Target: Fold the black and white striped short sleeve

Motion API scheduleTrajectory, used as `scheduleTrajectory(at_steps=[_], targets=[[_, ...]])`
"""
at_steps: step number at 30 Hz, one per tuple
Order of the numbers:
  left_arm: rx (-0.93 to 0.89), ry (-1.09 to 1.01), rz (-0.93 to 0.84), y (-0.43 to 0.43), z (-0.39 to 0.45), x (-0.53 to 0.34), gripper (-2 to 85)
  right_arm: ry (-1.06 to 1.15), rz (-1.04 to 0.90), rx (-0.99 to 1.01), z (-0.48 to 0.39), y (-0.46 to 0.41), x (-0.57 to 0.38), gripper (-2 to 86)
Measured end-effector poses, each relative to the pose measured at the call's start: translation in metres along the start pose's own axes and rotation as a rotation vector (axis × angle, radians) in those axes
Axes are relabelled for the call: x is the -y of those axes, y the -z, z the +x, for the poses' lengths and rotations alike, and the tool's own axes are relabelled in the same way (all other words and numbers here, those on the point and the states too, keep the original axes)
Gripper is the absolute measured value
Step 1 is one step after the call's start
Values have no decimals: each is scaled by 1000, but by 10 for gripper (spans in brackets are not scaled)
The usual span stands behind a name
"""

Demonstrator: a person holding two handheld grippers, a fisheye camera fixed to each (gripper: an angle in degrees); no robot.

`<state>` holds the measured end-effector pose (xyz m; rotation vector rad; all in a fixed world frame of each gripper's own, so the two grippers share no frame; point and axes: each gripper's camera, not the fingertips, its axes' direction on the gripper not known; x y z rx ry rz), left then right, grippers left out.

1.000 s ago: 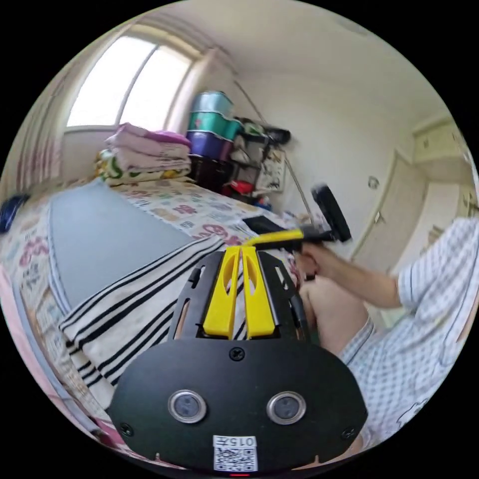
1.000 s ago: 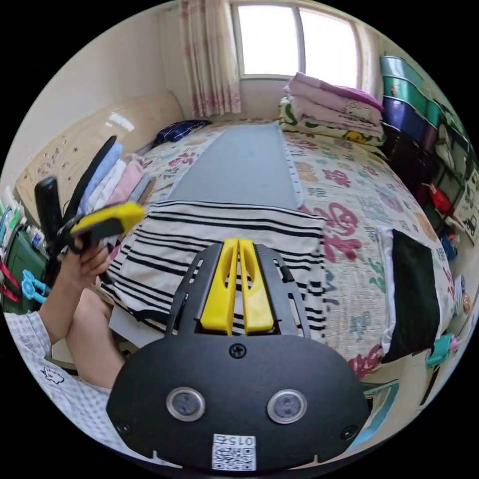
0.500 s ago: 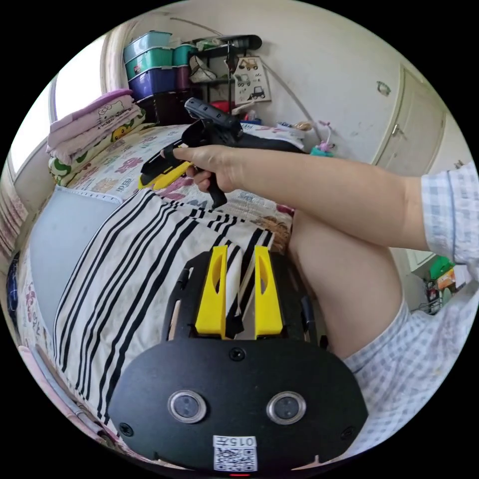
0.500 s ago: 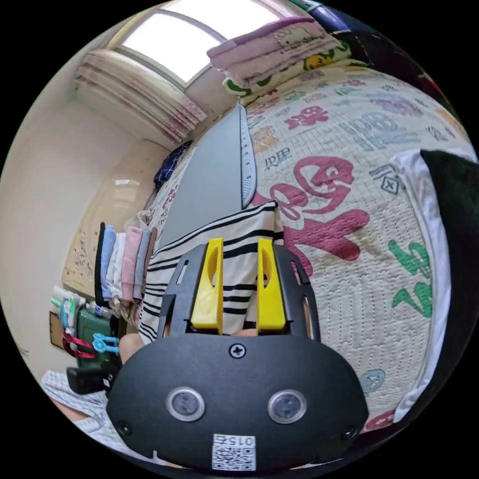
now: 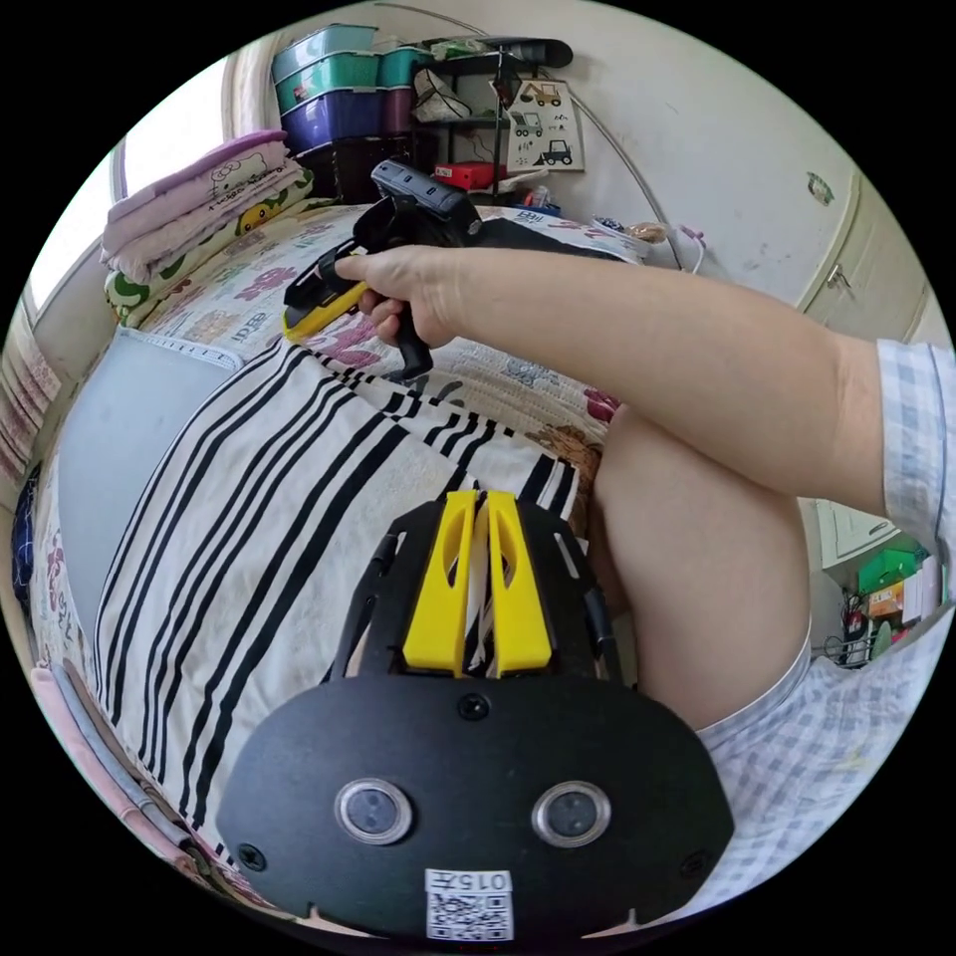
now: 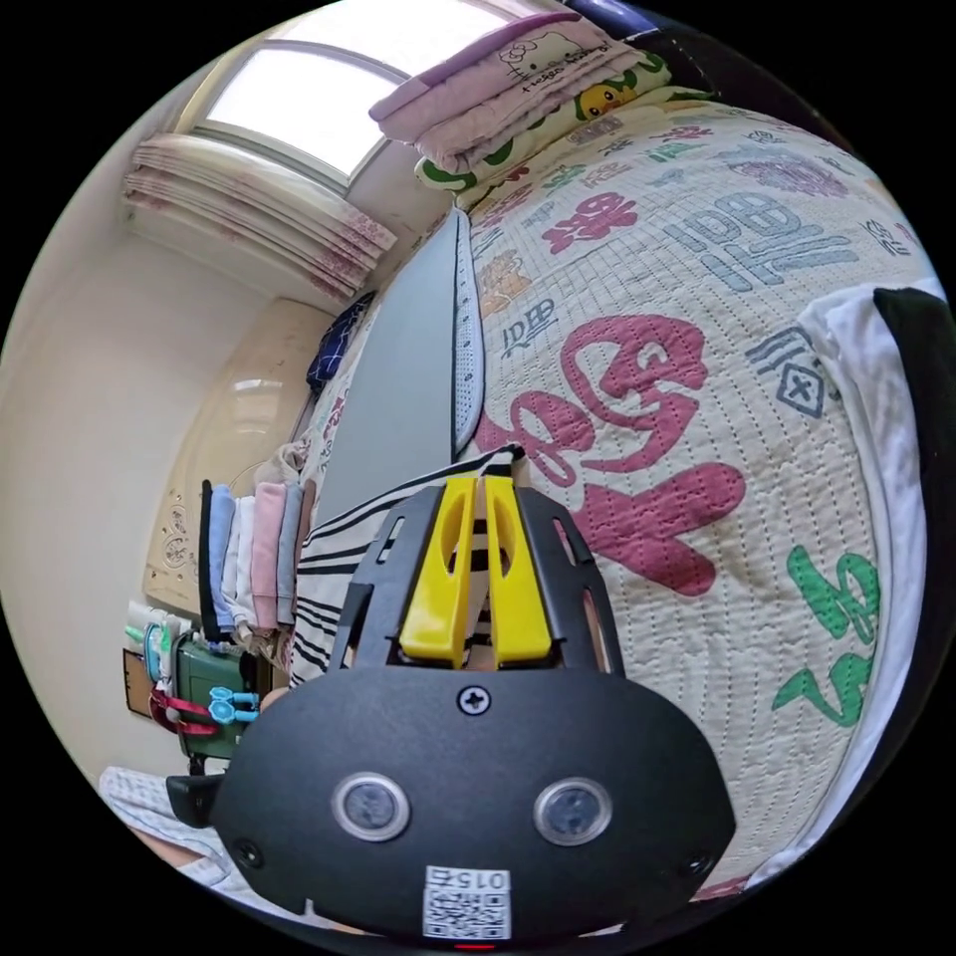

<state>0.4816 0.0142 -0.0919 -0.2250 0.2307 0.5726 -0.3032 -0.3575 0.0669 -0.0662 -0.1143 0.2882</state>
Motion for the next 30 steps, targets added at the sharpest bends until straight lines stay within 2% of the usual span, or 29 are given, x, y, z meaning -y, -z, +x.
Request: scheduleTrajectory(at_steps=[4, 9, 10, 14, 17, 19, 24, 30], targets=[[13, 13, -7, 2, 0, -6, 5, 9, 0, -72, -33, -19, 18, -4], [40, 20, -41, 4, -4, -17, 4, 31, 9, -326, -76, -37, 35, -5], [43, 26, -41, 5, -5, -19, 4, 23, 5, -326, -78, -39, 36, -5], [37, 73, -14, 14, -19, -39, 16, -12, 24, -110, -98, -34, 40, 2], [72, 108, 100, 54, -43, -72, 32, 30, 43, -58, -131, -24, 36, 31], [98, 188, 159, 89, -72, -105, 39, 64, 44, -36, -153, -18, 29, 56], [78, 621, 309, 196, -191, -270, 55, 220, 58, -6, -225, 2, -21, 67], [146, 972, 351, 239, -233, -439, 77, 503, -6, 36, -328, 9, -88, 73]])
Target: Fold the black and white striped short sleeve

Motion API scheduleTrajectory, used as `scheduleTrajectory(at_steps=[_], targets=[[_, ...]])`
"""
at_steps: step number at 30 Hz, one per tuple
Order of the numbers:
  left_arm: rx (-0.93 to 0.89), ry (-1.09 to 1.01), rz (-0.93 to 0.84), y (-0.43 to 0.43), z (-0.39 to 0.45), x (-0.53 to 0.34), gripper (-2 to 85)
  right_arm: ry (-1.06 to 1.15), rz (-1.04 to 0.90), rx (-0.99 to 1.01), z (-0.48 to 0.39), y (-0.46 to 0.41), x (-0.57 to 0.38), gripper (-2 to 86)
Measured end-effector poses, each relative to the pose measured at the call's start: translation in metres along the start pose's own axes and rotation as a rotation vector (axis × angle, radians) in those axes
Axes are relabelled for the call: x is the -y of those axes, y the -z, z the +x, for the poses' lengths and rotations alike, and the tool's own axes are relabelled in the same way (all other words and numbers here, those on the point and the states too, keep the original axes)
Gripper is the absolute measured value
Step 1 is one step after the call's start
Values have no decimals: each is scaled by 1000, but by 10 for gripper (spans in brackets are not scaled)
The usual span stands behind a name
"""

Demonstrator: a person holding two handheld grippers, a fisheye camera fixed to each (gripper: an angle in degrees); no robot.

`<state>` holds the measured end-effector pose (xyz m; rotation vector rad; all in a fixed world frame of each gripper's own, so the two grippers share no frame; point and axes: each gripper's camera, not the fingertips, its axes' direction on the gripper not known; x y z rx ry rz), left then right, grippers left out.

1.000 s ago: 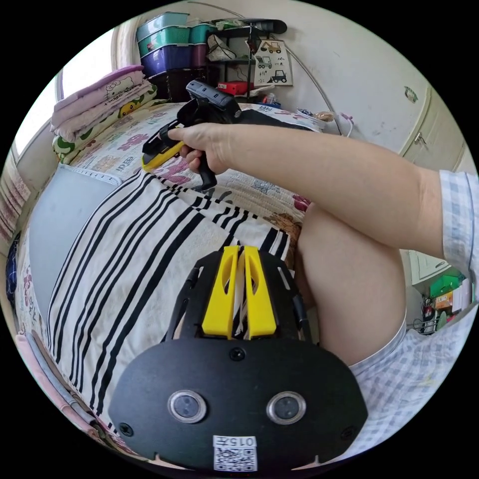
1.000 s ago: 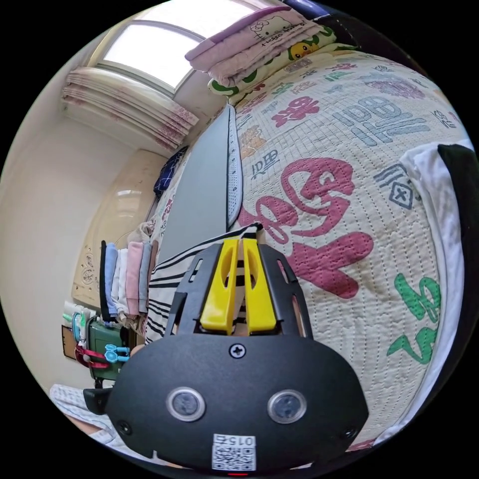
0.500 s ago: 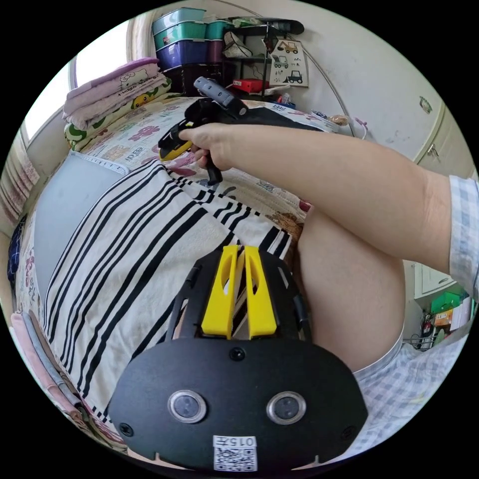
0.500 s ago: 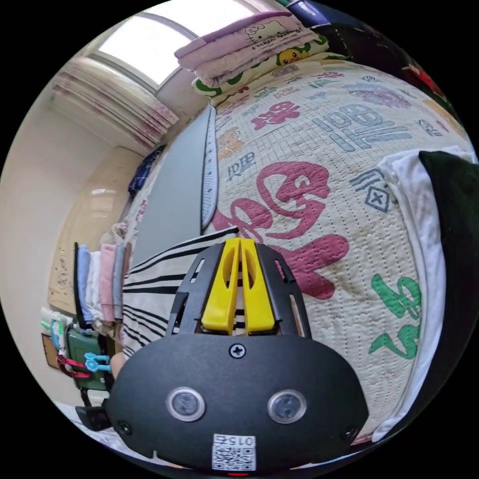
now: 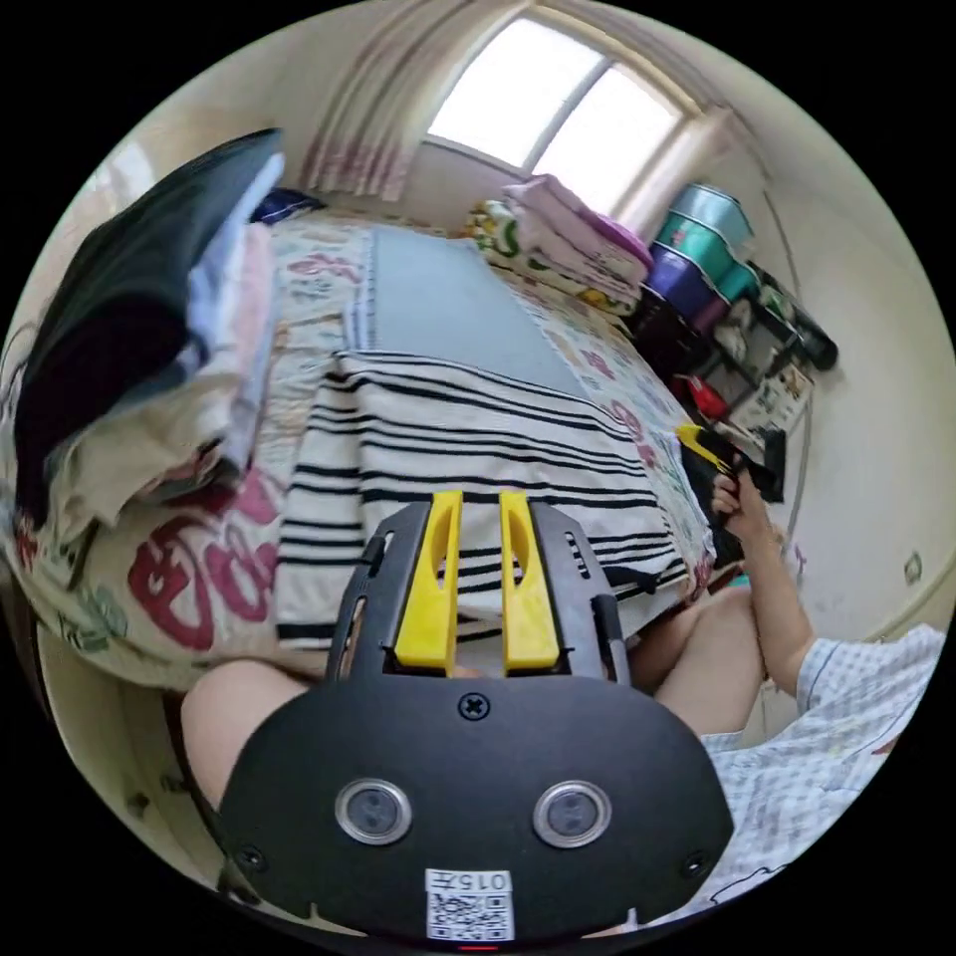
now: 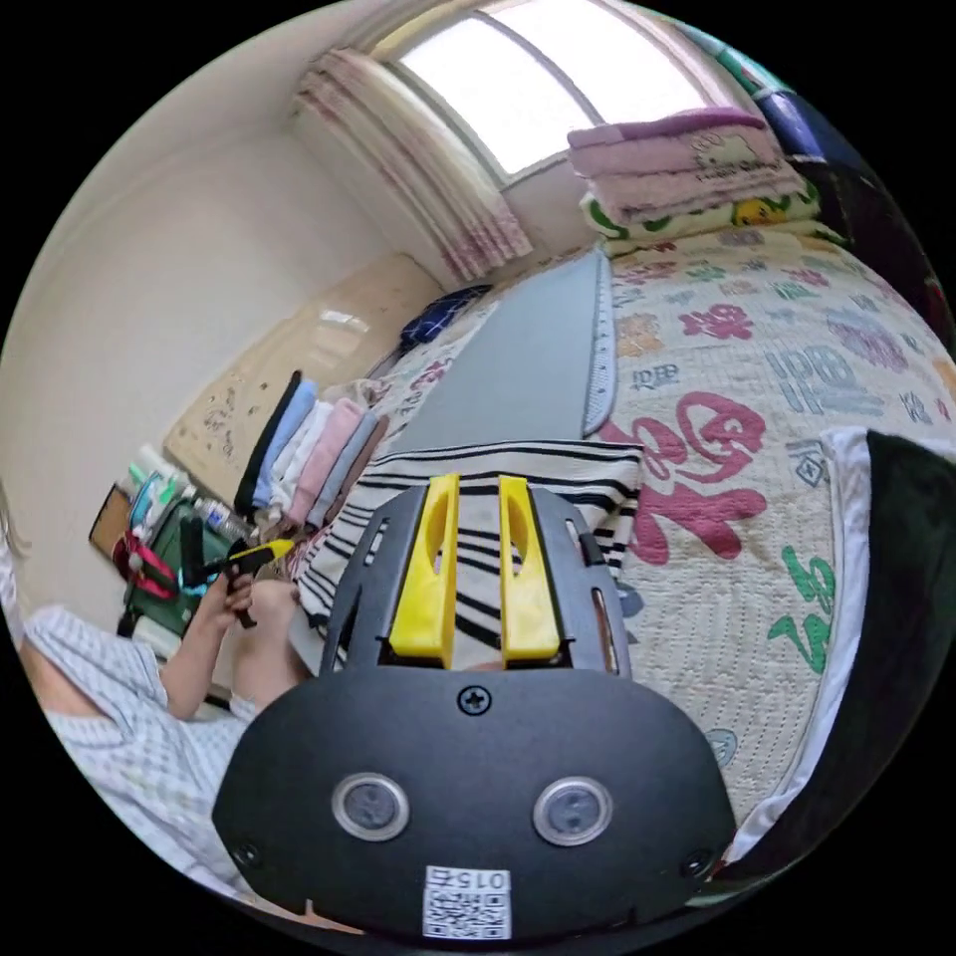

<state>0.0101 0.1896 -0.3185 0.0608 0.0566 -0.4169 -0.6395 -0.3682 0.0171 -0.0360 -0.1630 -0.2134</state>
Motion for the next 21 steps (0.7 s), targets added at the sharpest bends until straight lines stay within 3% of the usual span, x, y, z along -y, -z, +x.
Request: scheduleTrajectory(at_steps=[8, 11, 14, 16, 18, 21], targets=[[-44, 111, -28, 3, -84, -41, 87, 167, -81, 127, -162, -68, -57, 95], [-77, 125, 3, 1, -99, -52, 89, 20, -44, 60, -177, -87, -86, 109], [-104, 145, 80, 6, -113, -56, 92, -179, 113, 153, -152, -75, -109, 92], [-142, 163, 58, 0, -122, -53, 90, -263, 136, 60, -140, -69, -111, 94], [-146, 141, 8, -10, -124, -48, 89, -371, 75, -180, -132, -63, -103, 120], [-96, 100, -18, -21, -115, -47, 80, -425, 48, -259, -121, -62, -99, 153]])
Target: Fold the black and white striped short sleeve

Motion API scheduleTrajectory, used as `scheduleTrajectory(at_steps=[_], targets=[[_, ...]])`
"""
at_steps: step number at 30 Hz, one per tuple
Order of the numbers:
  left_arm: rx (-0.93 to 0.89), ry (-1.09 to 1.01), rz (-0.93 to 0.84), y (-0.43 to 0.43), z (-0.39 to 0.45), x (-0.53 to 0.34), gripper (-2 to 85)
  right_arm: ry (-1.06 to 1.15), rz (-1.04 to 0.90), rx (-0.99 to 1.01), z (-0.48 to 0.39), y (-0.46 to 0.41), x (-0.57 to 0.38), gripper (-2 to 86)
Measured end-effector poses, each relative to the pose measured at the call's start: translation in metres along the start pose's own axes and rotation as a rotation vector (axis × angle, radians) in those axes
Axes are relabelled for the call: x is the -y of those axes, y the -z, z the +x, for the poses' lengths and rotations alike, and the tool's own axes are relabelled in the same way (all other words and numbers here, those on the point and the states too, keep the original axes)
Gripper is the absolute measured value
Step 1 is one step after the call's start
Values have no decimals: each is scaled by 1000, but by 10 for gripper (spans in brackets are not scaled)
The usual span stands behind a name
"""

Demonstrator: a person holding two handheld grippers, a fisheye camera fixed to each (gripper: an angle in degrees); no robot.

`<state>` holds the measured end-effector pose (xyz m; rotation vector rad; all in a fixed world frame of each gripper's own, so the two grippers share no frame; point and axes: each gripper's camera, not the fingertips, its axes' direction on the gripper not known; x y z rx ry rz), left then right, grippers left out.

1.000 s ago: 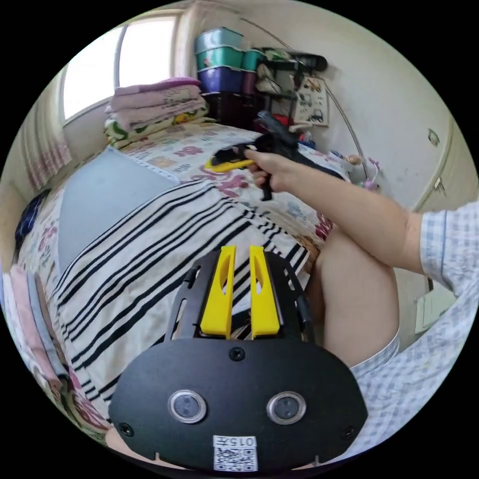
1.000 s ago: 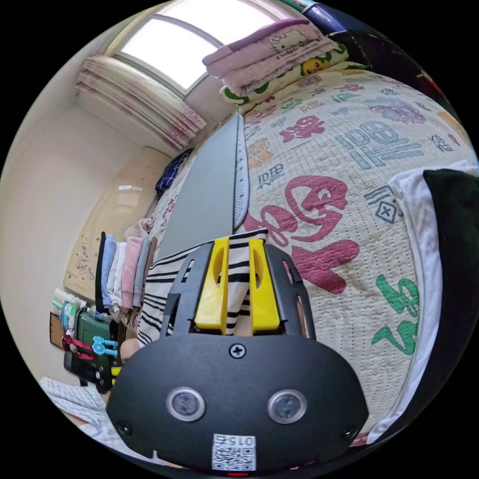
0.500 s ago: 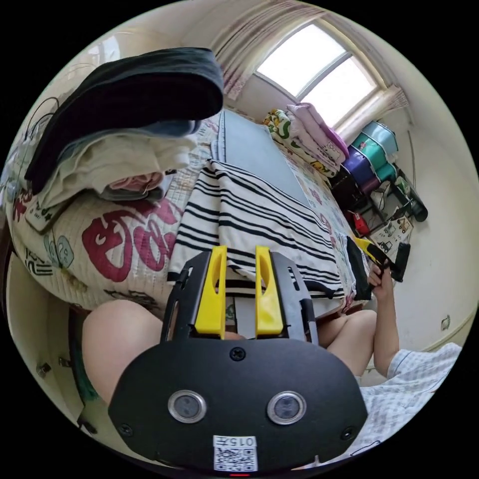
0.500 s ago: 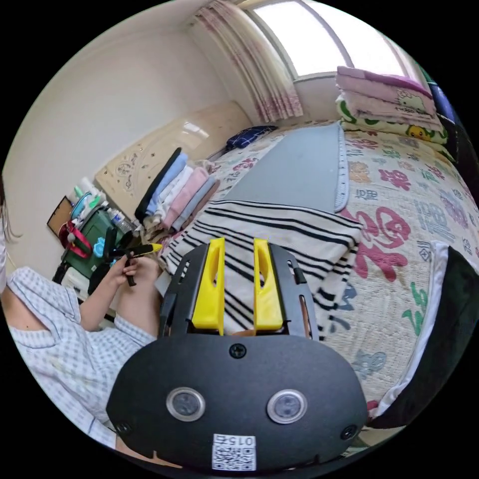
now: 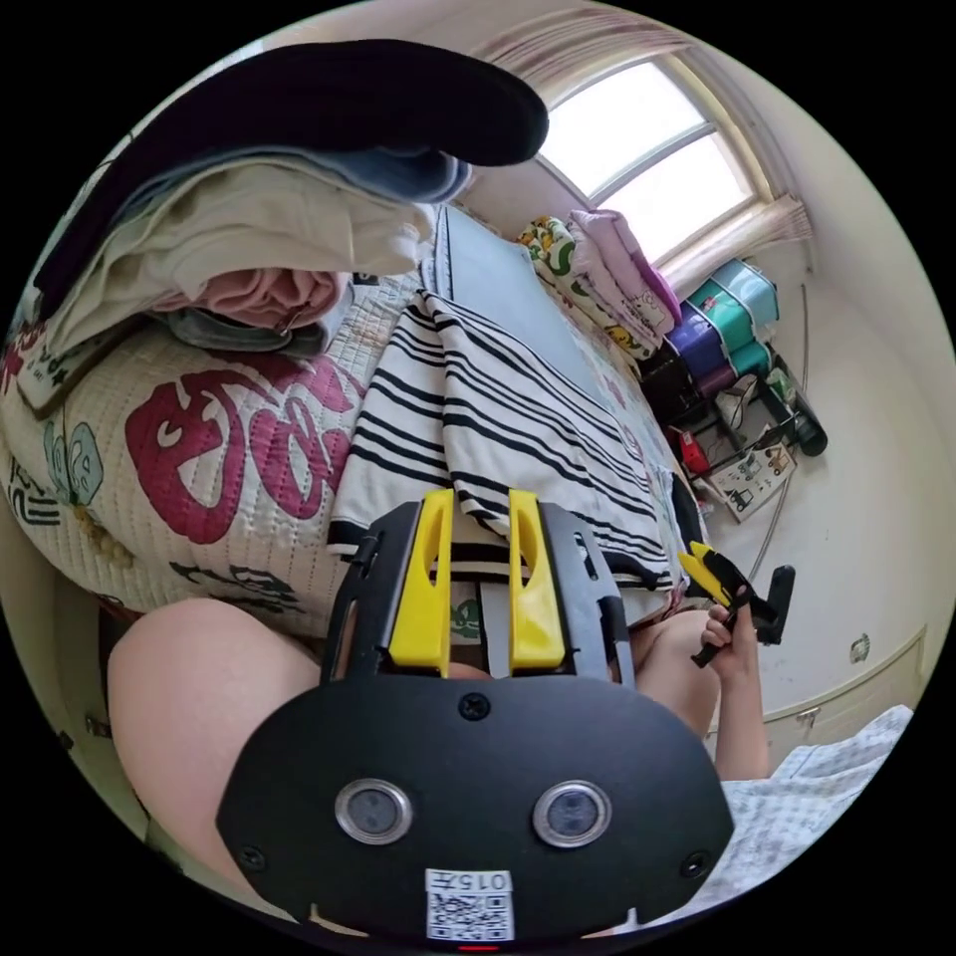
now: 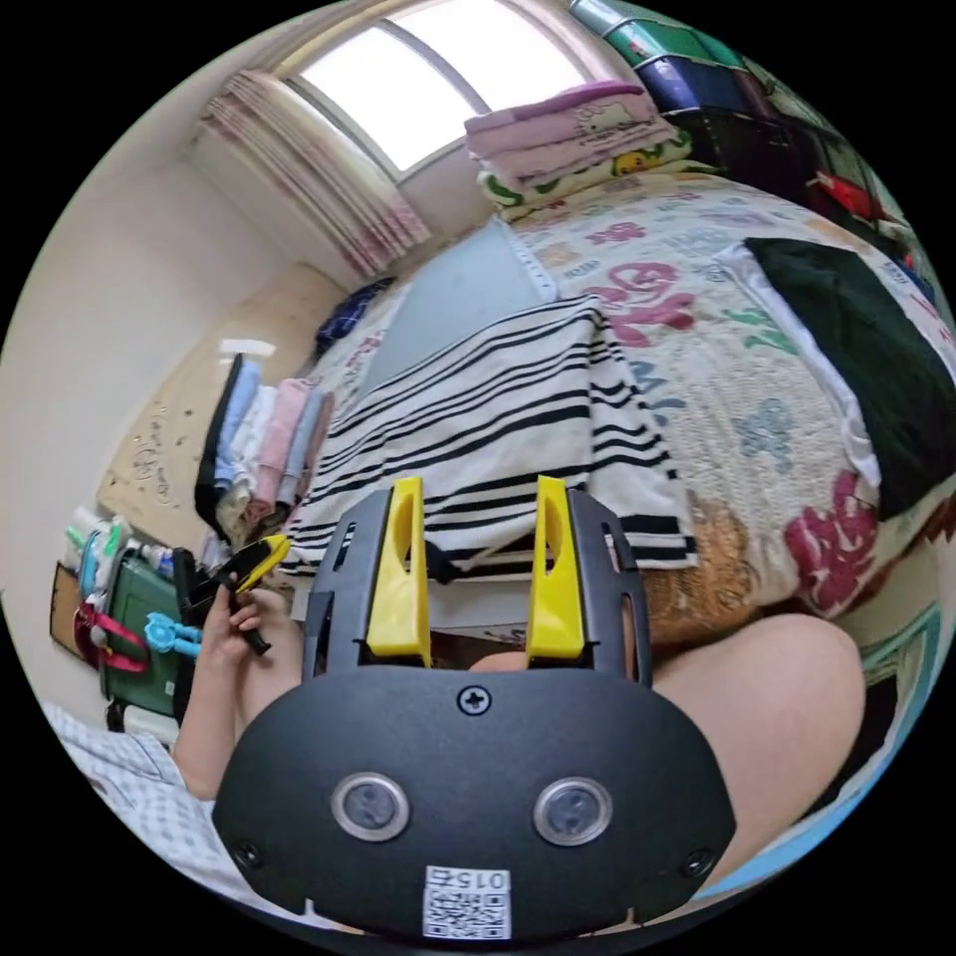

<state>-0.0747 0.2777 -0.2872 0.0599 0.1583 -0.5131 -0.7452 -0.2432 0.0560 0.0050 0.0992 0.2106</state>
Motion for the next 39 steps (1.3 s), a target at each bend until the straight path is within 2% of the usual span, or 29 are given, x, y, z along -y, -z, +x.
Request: scheduleTrajectory(at_steps=[7, 12, 15, 22, 25, 27, 29, 35, 37, 39], targets=[[28, 9, -30, -23, 9, 2, 57, -21, -123, -18, 14, -46, 20, 121], [52, -15, -16, -25, 22, 0, 14, 28, -168, -13, 19, -56, 36, 35], [108, -58, -27, -28, 37, -3, 9, 44, -166, -14, 25, -53, 36, 17], [294, -123, -94, -53, 82, -4, 35, 38, -160, 8, 37, -41, 41, 34], [359, -104, 14, -38, 97, -2, 80, 3, -92, -58, 58, -8, 35, 76], [350, -158, 100, -34, 126, 14, 83, -89, -30, -29, 86, 16, 34, 86], [259, -237, 106, -48, 160, 35, 79, -136, -35, -57, 103, 23, 39, 90], [41, -549, -65, -176, 314, 101, 75, -223, -183, -61, 149, -6, 56, 108], [35, -685, -120, -224, 370, 110, 74, -222, -211, -66, 156, -10, 59, 106], [124, -859, -202, -291, 442, 114, 76, -200, -250, -82, 162, -14, 63, 98]])
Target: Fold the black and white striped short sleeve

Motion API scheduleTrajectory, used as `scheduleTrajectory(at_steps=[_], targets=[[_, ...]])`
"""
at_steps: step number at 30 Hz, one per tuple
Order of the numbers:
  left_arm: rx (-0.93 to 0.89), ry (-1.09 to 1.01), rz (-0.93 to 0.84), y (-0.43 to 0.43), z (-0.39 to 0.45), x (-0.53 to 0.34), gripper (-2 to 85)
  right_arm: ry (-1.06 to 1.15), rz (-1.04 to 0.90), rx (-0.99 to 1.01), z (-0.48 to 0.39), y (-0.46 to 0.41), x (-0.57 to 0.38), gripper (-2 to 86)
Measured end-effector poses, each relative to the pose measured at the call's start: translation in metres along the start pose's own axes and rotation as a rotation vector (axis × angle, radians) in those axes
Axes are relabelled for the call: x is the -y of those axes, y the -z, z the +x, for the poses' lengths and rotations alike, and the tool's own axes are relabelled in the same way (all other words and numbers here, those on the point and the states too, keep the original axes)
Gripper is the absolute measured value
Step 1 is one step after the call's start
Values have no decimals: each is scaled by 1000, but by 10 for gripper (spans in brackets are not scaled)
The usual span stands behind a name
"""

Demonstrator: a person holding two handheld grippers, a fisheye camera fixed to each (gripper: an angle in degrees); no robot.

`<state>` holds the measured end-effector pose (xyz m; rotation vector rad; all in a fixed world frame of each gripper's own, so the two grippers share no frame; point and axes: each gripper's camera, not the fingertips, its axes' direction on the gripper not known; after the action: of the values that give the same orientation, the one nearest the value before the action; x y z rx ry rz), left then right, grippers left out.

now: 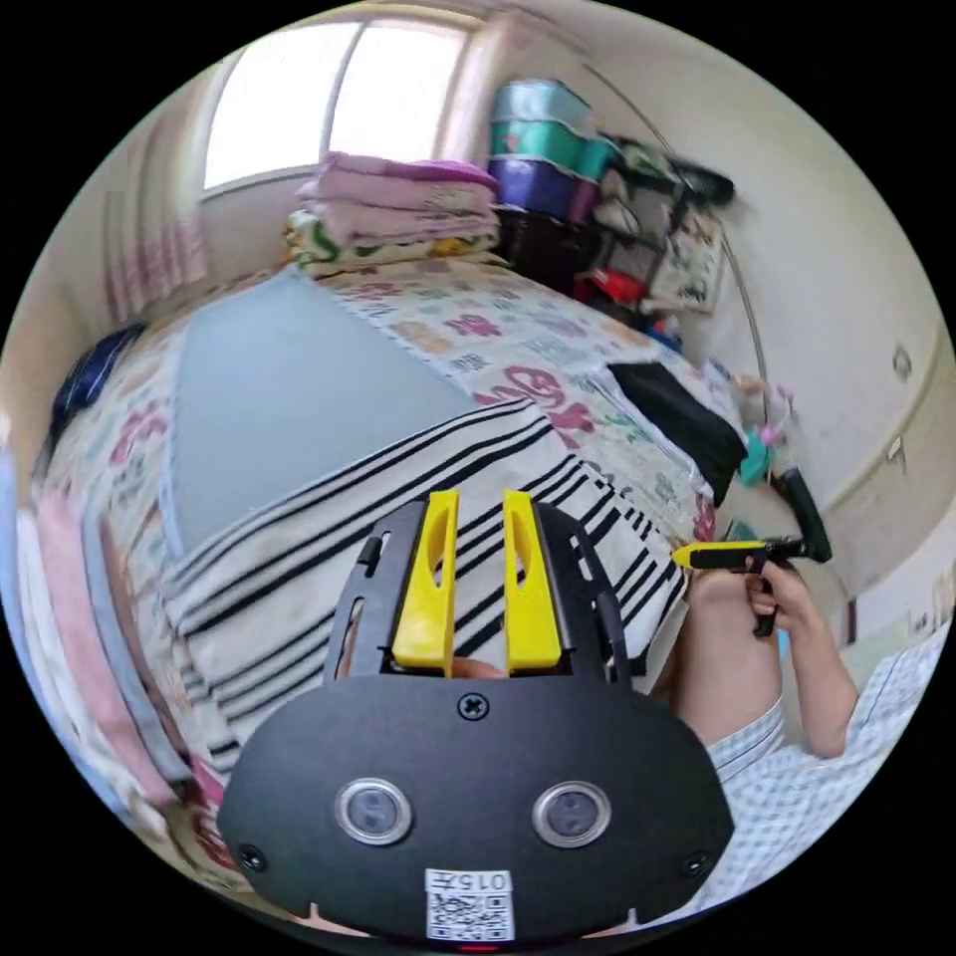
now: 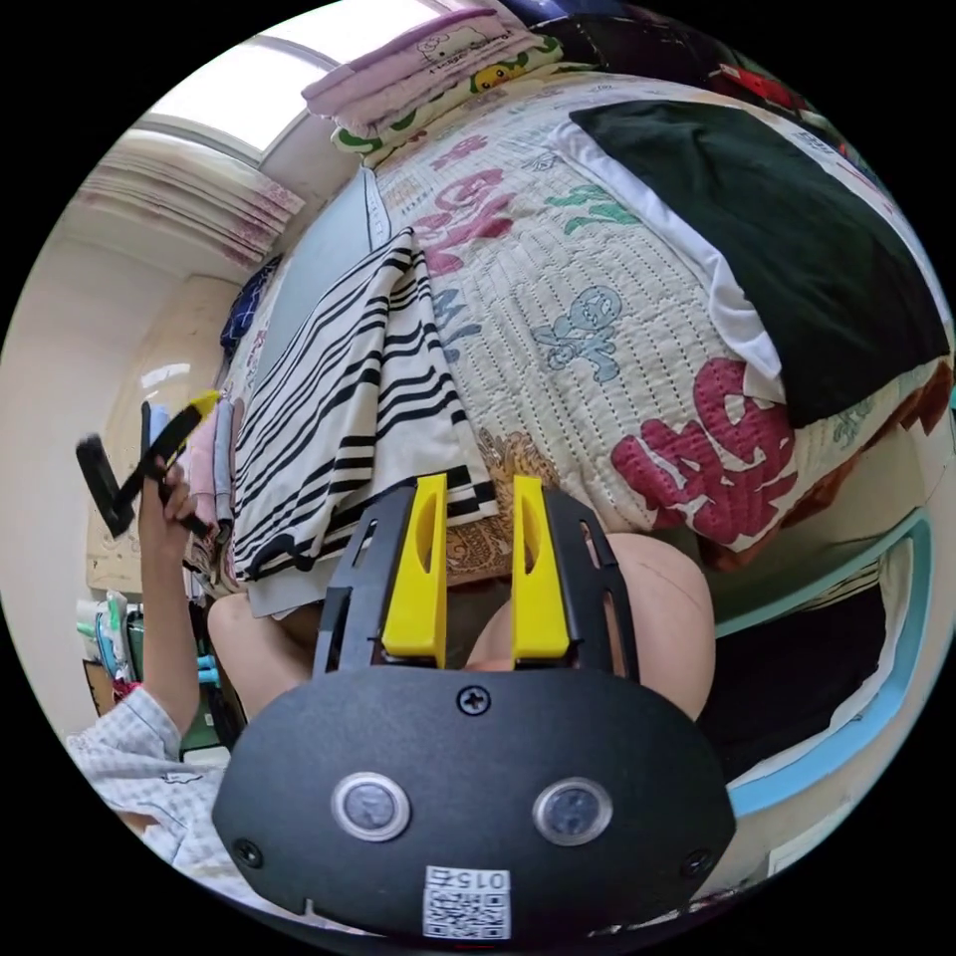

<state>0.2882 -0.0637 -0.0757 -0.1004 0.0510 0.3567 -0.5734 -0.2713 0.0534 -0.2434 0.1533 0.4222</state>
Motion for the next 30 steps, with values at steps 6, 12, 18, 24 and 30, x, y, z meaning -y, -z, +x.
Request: scheduleTrajectory(at_steps=[6, 12, 18, 24, 30], targets=[[2, -81, -97, -110, 51, 126, 90, 33, 0, 15, 14, 7, -11, 86], [22, 9, -164, -194, 59, 188, 108, 92, -10, -5, 22, 11, -29, 72], [126, -79, -301, -251, 78, 201, 81, 149, -10, 102, 41, 22, -54, 11], [184, -119, -164, -208, 85, 205, 17, 144, 154, 95, 61, 67, -107, 0], [-1, -42, 93, -106, 56, 209, 8, 177, 367, -3, 66, 157, -169, -1]])
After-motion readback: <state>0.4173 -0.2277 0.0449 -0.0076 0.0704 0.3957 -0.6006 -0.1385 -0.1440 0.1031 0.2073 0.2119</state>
